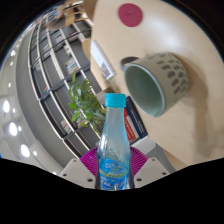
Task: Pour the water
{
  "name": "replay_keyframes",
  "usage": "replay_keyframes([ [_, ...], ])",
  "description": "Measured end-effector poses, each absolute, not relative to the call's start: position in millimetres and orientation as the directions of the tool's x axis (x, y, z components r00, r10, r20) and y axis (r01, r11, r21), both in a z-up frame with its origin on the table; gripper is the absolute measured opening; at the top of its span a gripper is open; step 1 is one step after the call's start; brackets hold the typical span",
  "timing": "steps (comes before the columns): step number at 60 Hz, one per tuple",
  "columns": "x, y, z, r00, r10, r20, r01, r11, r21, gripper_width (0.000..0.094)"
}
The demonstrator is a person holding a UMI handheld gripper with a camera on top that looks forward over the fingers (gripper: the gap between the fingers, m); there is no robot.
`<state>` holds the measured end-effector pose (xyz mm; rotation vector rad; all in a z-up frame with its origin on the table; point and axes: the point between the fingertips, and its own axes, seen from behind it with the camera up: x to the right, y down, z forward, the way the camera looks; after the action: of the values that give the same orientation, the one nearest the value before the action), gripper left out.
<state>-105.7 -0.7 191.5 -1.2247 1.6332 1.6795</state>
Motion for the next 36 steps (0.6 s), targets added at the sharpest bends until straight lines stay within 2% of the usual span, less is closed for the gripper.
replay_keyframes([
  [6,-83.0,3.4,220.9,-0.188,-0.131,-0.973,-0.957,-0.199,0.212,0.0382],
  [10,-67.4,-1.0,239.5,0.088,-0.101,-0.991,-0.978,-0.195,-0.067,0.0382],
  [15,-28.7,-5.9,256.4,0.408,-0.061,-0.911,-0.906,-0.147,-0.396,0.0403],
  [20,-0.9,1.0,274.9,0.662,-0.039,-0.749,-0.746,-0.135,-0.652,0.0403],
  [27,36.8,-0.1,276.7,0.88,-0.008,-0.475,-0.471,-0.133,-0.872,0.0402],
  [32,68.4,2.2,267.8,0.956,-0.013,-0.292,-0.291,-0.141,-0.946,0.0402],
  [33,73.1,7.5,248.9,0.966,-0.016,-0.257,-0.257,-0.133,-0.957,0.0402],
  [34,82.1,2.4,257.4,0.974,-0.025,-0.226,-0.227,-0.146,-0.963,0.0401],
  [36,96.2,2.6,247.2,0.985,-0.038,-0.166,-0.17,-0.16,-0.972,0.0402],
])
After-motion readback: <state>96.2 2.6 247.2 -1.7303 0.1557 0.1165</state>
